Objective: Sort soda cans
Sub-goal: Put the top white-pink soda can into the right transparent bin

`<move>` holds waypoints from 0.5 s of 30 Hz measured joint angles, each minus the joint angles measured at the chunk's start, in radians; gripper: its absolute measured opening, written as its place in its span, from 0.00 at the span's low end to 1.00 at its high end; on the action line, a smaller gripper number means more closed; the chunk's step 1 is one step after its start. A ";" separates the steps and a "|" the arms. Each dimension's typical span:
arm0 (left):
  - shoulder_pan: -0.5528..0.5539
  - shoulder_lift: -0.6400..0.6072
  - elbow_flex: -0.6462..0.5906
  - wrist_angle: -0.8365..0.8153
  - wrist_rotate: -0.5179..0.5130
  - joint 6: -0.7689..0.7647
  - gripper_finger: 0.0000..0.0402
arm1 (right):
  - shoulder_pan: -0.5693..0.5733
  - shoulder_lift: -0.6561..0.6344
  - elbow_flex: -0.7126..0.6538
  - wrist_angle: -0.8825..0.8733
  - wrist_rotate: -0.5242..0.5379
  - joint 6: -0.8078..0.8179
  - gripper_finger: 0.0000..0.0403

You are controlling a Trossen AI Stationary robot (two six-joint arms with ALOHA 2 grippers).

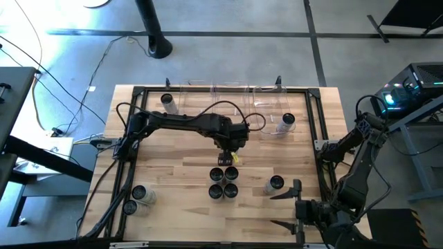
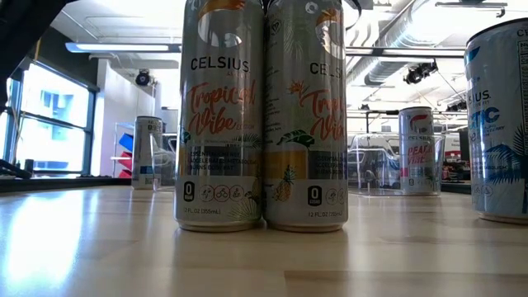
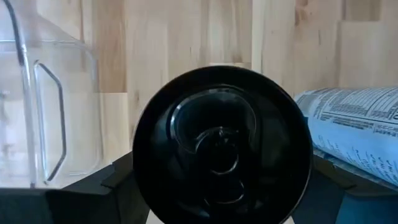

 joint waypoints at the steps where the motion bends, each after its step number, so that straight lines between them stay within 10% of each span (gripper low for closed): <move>1: 0.005 0.000 0.000 0.000 0.006 0.000 0.70 | 0.000 0.000 0.000 0.000 0.000 0.000 0.77; 15: 0.022 -0.003 0.000 -0.035 0.026 0.021 0.70 | 0.000 0.000 0.000 -0.005 0.001 0.000 0.77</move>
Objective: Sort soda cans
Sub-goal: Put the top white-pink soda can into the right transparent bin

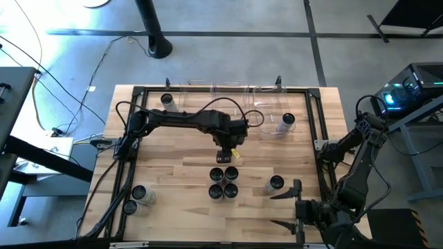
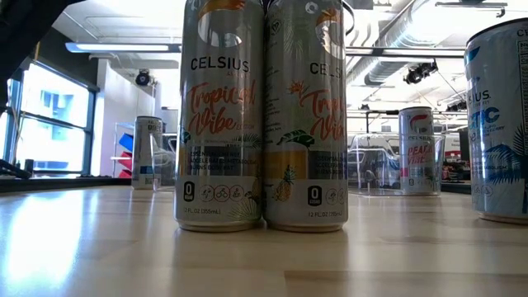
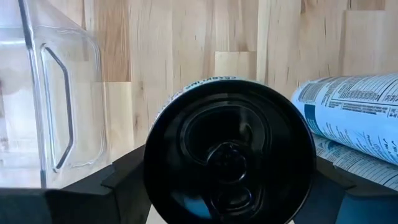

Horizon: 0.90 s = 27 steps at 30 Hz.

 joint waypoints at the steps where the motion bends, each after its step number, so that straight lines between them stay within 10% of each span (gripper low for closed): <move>1: -0.002 0.000 0.000 -0.001 0.000 0.000 0.70 | 0.000 0.000 0.000 0.000 0.001 0.000 0.77; 27: -0.019 -0.013 -0.016 0.027 -0.027 -0.019 0.70 | 0.000 0.014 -0.001 -0.010 0.036 0.020 0.77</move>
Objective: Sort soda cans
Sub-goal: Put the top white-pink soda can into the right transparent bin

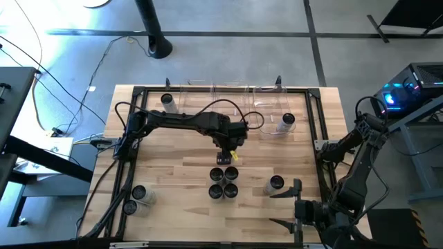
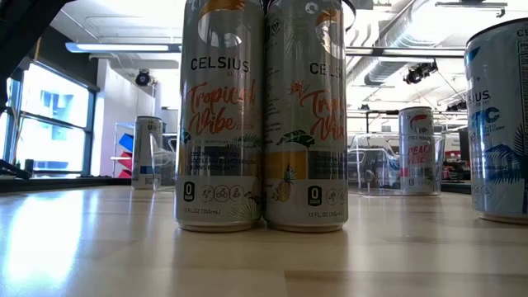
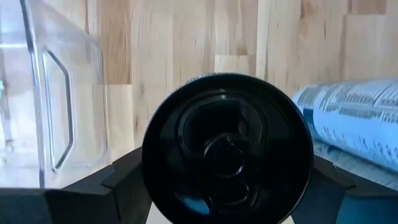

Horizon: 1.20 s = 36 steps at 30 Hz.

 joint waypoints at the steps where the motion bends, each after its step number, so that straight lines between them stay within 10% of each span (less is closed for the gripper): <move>1: 0.000 0.000 0.000 0.008 0.006 0.000 0.70 | 0.000 0.000 0.000 0.000 0.000 0.000 0.77; 36: 0.055 0.011 0.000 0.079 0.136 0.001 0.71 | -0.008 0.000 0.000 -0.023 0.018 -0.031 0.77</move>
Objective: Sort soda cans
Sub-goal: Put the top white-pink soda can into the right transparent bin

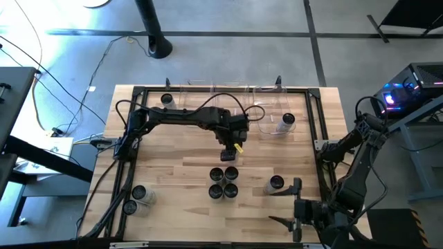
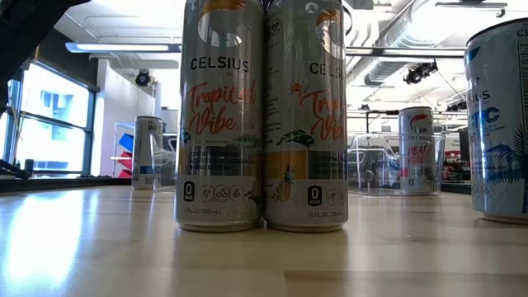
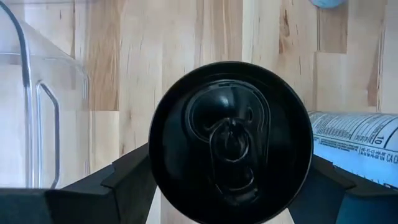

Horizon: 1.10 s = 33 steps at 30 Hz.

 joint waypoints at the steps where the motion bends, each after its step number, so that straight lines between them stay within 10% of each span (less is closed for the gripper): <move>1: 0.000 0.000 0.000 0.000 -0.001 0.000 0.71 | -0.003 0.000 0.000 0.000 0.000 0.000 0.77; 25: -0.037 -0.160 -0.008 0.035 -0.067 0.071 0.82 | -0.012 0.000 -0.002 -0.039 -0.007 0.080 0.77; 33: -0.060 -0.456 -0.387 0.340 -0.167 0.033 0.82 | -0.019 0.001 -0.003 -0.060 0.007 0.095 0.77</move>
